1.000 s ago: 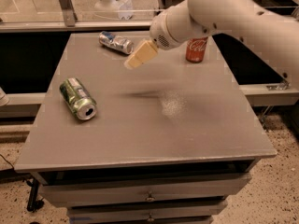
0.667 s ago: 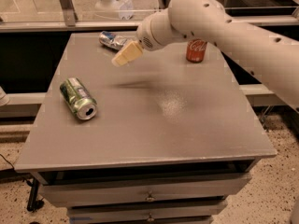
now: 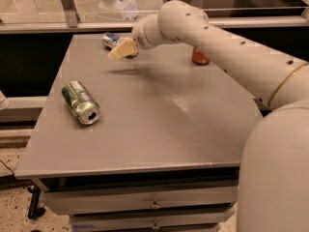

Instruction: Move redbull can near green can

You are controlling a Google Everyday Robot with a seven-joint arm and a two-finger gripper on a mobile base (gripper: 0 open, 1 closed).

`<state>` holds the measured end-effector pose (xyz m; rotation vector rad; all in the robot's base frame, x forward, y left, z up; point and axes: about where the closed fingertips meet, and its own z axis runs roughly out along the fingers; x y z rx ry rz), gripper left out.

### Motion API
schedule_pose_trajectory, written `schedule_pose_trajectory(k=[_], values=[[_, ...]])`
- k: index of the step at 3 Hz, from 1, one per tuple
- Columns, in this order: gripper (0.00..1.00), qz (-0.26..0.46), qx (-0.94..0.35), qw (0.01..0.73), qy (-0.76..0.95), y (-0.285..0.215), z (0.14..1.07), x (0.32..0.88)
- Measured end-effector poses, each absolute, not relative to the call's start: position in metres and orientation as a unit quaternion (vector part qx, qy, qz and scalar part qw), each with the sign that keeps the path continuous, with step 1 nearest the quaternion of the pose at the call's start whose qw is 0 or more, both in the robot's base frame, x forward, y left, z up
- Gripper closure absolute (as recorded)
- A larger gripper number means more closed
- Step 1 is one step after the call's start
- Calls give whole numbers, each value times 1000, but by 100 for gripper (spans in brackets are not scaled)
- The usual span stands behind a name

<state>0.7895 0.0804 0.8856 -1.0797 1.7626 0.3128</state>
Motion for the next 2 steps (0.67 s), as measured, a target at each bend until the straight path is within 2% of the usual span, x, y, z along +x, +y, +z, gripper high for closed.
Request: schedule_pose_trajectory(k=[1,2], values=[[0,135,-439,496,737,91,865,809],[16,137,-437,488,743,97,848,818]])
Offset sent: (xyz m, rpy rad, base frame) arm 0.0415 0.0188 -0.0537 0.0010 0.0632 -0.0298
